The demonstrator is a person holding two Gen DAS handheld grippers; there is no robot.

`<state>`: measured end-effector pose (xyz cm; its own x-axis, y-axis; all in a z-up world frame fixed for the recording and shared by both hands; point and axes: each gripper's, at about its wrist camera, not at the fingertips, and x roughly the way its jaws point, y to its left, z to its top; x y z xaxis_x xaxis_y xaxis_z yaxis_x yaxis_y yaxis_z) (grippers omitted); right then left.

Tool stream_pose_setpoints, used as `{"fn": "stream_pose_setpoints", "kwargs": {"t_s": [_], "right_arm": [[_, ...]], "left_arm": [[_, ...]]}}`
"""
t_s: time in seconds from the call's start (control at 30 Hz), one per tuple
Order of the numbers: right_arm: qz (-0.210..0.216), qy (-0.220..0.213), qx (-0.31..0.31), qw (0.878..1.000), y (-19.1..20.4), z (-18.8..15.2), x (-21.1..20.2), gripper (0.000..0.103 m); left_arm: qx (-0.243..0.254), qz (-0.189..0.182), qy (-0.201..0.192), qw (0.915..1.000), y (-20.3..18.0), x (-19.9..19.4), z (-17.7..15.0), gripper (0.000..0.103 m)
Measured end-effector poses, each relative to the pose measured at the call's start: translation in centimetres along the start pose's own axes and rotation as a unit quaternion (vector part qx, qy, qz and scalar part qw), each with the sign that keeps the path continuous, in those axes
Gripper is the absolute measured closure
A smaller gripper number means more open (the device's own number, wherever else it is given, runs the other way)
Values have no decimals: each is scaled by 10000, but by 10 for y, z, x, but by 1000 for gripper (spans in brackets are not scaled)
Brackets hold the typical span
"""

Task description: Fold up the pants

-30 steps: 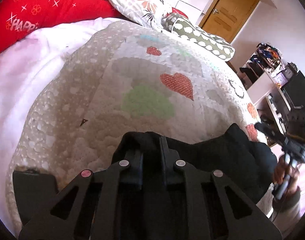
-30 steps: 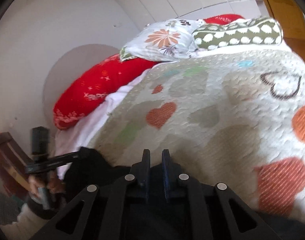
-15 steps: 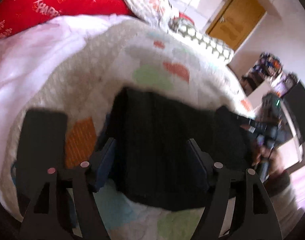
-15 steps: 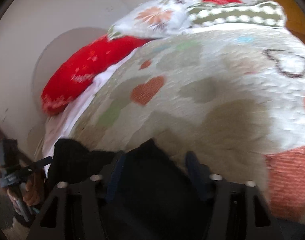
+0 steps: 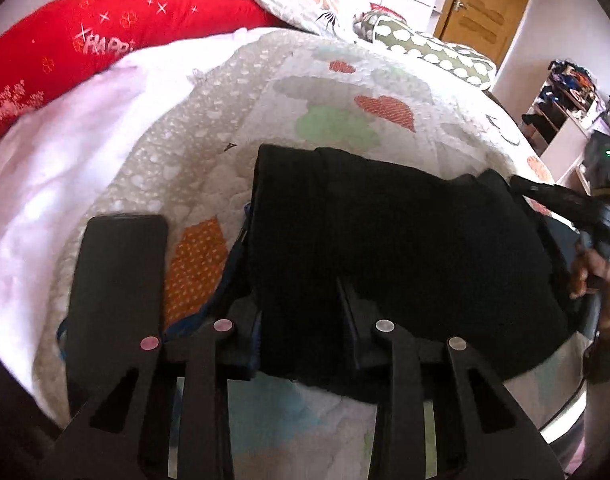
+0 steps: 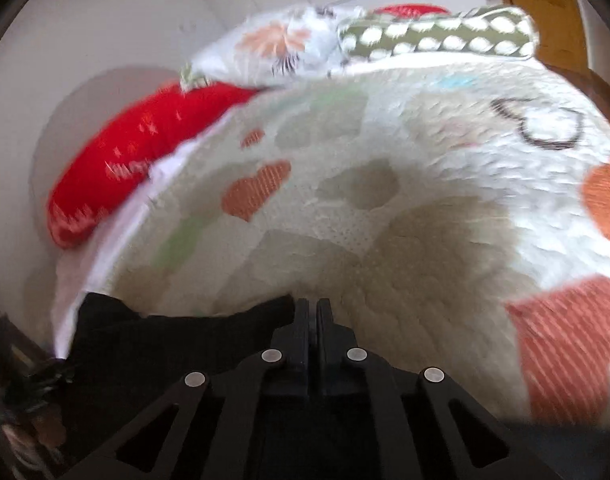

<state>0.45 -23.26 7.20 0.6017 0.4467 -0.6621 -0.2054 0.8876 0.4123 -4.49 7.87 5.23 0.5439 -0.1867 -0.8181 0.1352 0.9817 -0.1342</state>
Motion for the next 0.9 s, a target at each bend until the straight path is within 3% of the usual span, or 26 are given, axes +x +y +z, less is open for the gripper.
{"fn": "stream_pose_setpoints", "kwargs": {"t_s": [0.03,0.1,0.13,0.17,0.23,0.33,0.43,0.5,0.57,0.73,0.83,0.9], "right_arm": [[81,-41,-47,9999,2,-6,-14,95],[295,-82,-197,9993,10,-26,-43,77],[394,-59,-271,9988,15,-36,-54,54],[511,-39,-346,9981,19,-48,-64,45],[540,-72,-455,9975,21,-77,-85,45],[-22,-291,-344,9990,3,-113,-116,45],[-653,-547,240,9961,-41,-145,-151,45],[-858,-572,743,9919,-74,-159,-170,45],[-942,-599,1058,9881,-95,-168,-185,45],[-714,-869,1436,9832,-111,-169,-194,45],[-865,-935,1616,9786,-117,-167,-189,45],[-934,-1034,1758,9745,-126,-160,-186,45]], "left_arm": [[10,-37,-7,10000,0,-3,-2,72],[10,-88,-34,10000,-1,-7,-6,72],[-1,-80,-46,10000,-2,-7,-7,72],[-21,-55,-53,10000,-3,-6,-9,72],[-147,-29,-17,9999,-2,-5,-11,72],[-527,-114,8,9985,6,-9,-15,66],[-678,27,-129,9976,10,-22,-17,60],[-655,344,-321,9967,7,-35,-16,60],[-593,384,-584,9958,-2,-51,-15,60],[-263,-304,-707,9967,-46,-66,-16,57],[102,-776,-630,9949,-79,-59,-21,50],[316,-857,-492,9946,-98,-45,-23,50]]}}
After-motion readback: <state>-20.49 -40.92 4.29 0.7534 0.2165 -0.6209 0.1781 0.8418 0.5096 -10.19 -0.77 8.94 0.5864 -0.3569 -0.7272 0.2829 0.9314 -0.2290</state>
